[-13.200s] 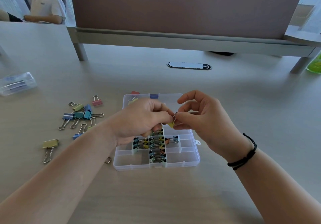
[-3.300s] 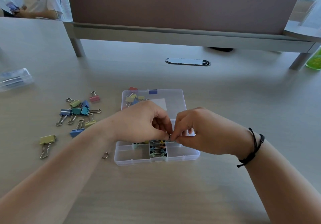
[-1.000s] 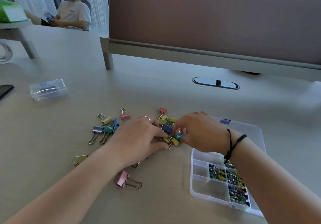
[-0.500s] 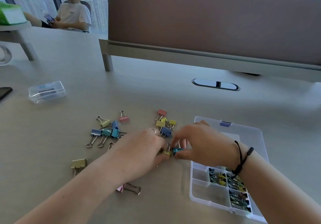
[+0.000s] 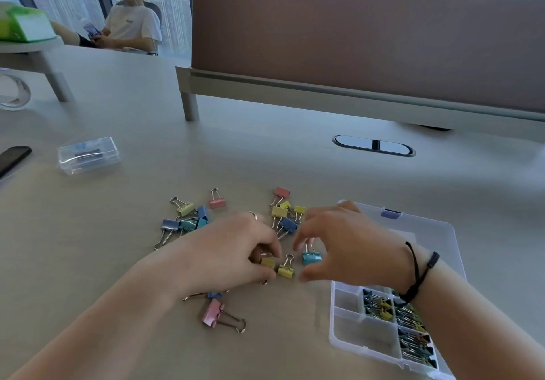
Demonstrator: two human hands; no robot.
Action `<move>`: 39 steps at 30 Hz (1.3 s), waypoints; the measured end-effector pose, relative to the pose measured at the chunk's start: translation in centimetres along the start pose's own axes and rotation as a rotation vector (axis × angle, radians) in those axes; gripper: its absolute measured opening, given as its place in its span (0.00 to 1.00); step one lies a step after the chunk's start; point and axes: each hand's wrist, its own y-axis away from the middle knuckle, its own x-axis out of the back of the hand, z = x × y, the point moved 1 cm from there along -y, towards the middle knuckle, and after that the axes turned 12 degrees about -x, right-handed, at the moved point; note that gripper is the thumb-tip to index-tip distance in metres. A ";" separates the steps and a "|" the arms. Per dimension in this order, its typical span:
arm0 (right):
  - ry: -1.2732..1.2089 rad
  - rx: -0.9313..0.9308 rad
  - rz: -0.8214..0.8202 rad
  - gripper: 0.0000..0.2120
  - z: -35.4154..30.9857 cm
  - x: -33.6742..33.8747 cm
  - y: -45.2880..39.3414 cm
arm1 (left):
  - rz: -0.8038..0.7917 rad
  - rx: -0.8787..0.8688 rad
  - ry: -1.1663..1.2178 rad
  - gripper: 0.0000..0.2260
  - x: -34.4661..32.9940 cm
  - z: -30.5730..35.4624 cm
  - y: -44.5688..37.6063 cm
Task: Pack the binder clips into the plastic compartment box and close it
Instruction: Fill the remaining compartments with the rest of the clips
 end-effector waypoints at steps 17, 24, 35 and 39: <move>-0.093 0.095 0.039 0.08 -2.5 -0.9 0.0 | 0.048 0.094 0.001 0.15 0.4 -1.3 0.3; -0.647 -0.093 0.063 0.03 -0.2 0.6 -1.7 | 0.192 0.129 -0.039 0.14 -0.2 -1.5 -0.3; -1.956 -0.462 -0.353 0.05 -1.1 1.3 -6.4 | 0.250 0.099 -0.051 0.03 -1.2 -1.7 -1.0; -1.646 -0.437 -0.286 0.08 -1.1 0.9 -7.2 | 0.243 0.113 -0.018 0.07 -0.7 -1.9 -0.6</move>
